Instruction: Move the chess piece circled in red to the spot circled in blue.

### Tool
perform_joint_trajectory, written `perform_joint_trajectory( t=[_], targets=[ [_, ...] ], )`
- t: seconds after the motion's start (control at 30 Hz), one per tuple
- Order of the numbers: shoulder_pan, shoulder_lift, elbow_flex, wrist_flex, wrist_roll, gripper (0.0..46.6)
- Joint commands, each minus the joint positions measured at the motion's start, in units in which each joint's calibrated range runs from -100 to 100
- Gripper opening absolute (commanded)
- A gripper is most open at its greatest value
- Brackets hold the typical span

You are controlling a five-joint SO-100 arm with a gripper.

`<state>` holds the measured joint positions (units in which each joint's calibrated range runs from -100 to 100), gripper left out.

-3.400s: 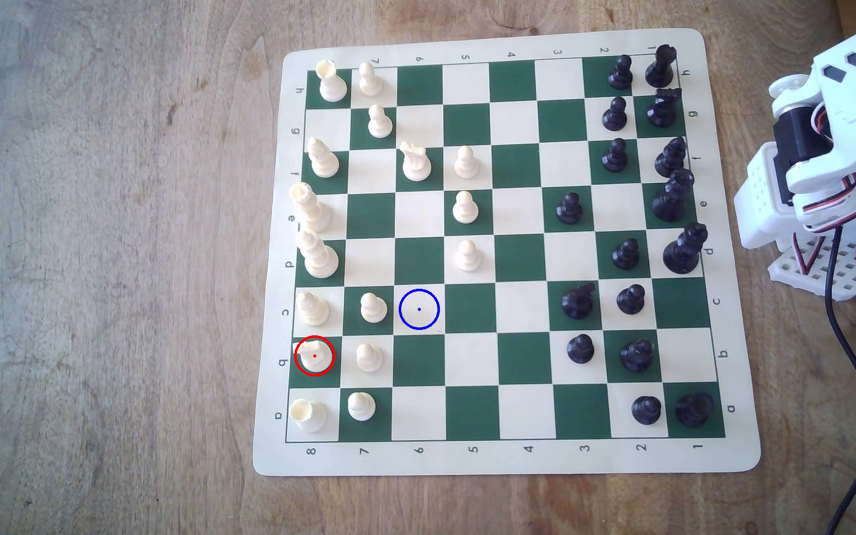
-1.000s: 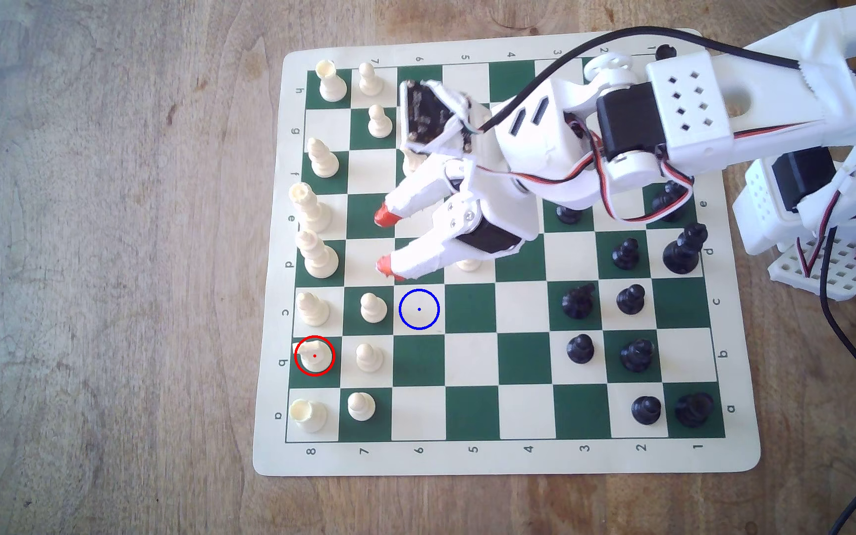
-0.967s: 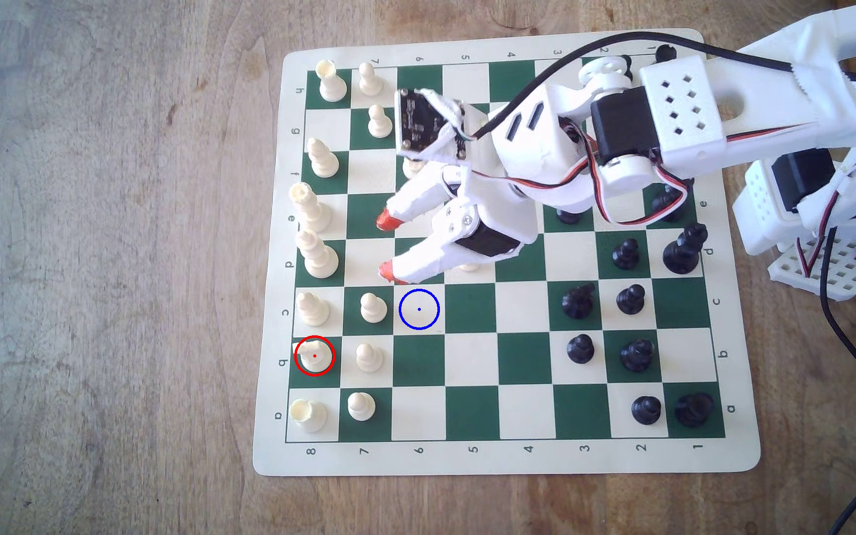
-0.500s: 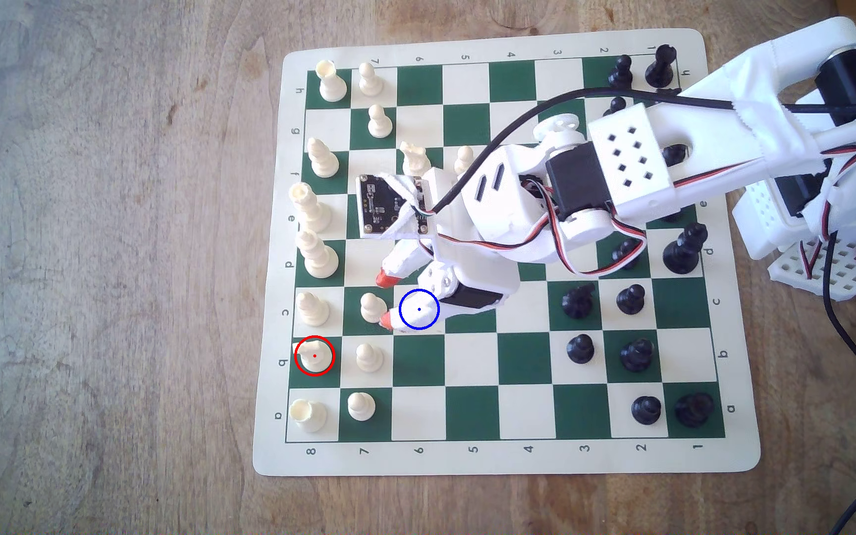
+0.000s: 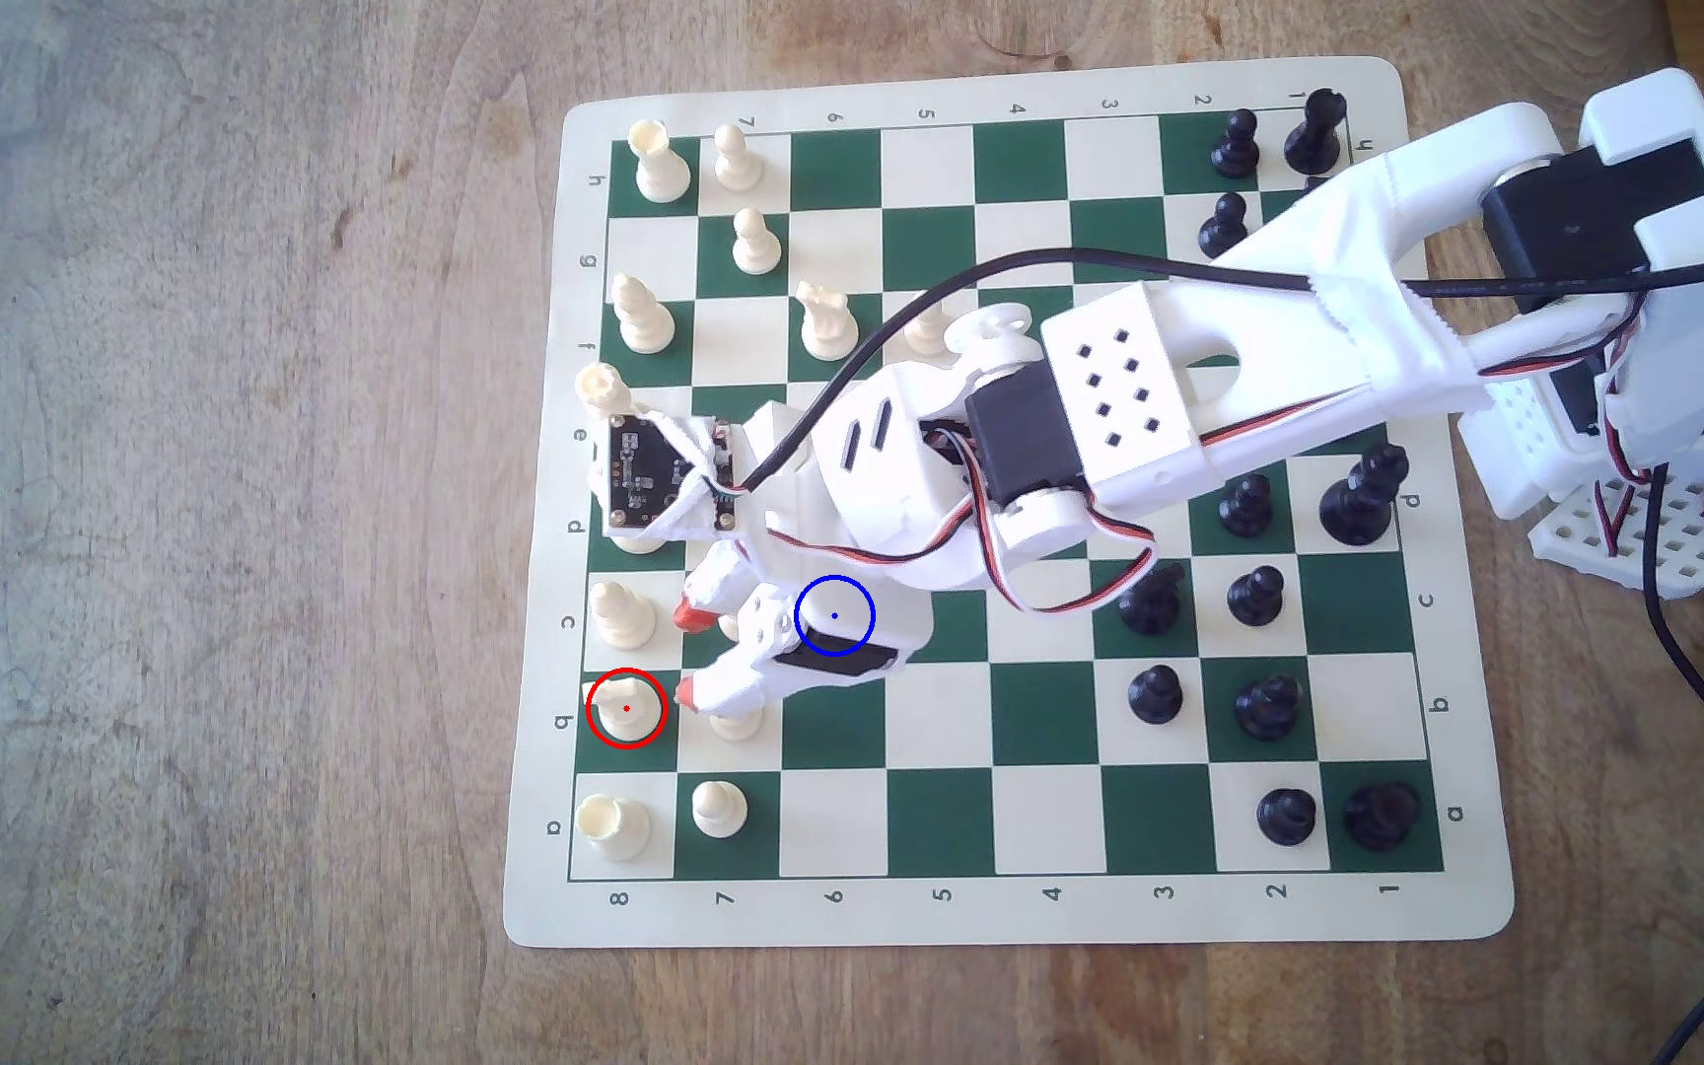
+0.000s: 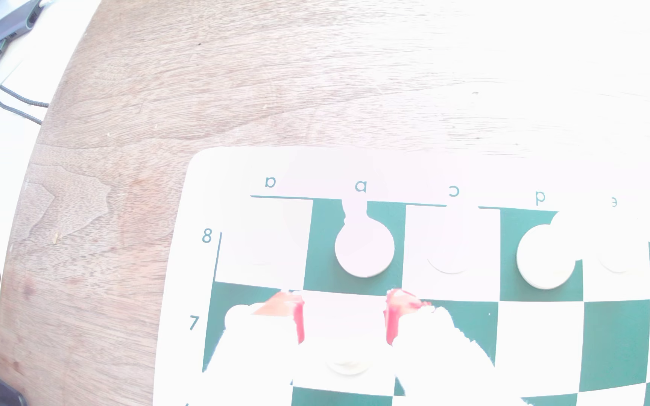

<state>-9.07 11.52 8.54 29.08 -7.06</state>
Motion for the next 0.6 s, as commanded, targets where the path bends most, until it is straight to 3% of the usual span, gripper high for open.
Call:
perform_joint_trajectory(
  t=[0.0, 0.57],
  targets=[
    [-0.2, 1.55, -8.54, -1.73, -0.05, 11.9],
    [1.37, 6.82, -11.71, -2.96, -0.05, 12.2]
  ],
)
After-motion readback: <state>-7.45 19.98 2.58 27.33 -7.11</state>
